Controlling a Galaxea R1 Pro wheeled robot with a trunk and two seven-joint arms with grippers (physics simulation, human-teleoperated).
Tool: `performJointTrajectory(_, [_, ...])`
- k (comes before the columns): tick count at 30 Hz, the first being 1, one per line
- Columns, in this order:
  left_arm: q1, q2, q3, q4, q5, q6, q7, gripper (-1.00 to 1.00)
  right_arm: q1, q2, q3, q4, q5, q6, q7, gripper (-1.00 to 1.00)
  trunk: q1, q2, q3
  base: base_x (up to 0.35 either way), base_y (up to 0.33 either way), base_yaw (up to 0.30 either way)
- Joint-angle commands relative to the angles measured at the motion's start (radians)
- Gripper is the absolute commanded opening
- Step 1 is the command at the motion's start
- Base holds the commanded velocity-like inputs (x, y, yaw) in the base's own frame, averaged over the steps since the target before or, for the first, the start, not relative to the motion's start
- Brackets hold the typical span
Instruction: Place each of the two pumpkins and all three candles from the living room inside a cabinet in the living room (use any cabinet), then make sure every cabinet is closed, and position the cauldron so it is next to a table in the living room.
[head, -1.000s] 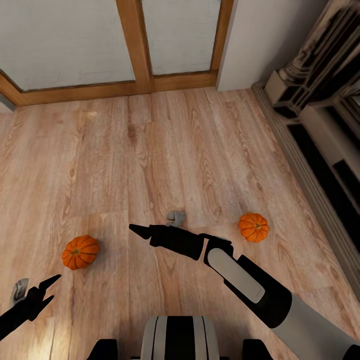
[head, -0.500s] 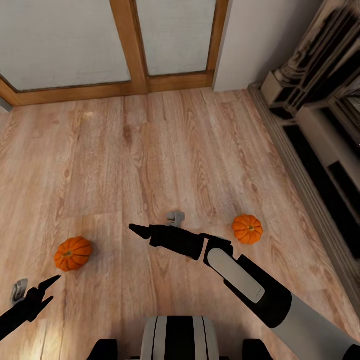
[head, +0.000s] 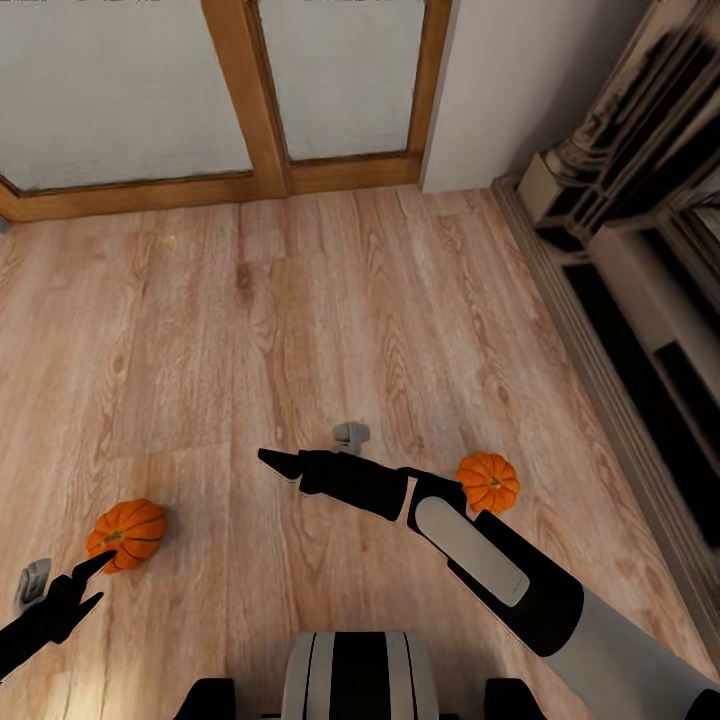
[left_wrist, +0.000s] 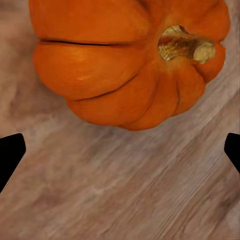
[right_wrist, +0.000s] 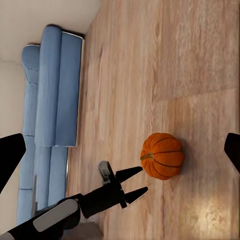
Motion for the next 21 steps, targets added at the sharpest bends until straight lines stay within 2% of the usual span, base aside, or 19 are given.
performJointTrajectory(1, [0.0,0.0,0.005,0.0,0.006,0.008,-0.001,1.0,-0.001,-0.001,0.001,-0.002,-0.01,0.0,-0.008,1.0,0.0,0.0,-0.001,0.317,-0.017,0.0])
performJointTrajectory(11, [0.0,0.0,0.016,0.0,0.006,0.008,-0.003,1.0,-0.001,-0.001,0.001,0.0,-0.008,0.0,-0.009,1.0,0.0,0.0,-0.001,0.168,0.014,0.0])
performJointTrajectory(21, [0.0,0.0,0.026,0.0,0.005,0.008,0.001,1.0,-0.001,-0.001,0.001,0.0,-0.008,0.002,-0.009,1.0,0.0,0.0,-0.001,0.025,0.032,0.0])
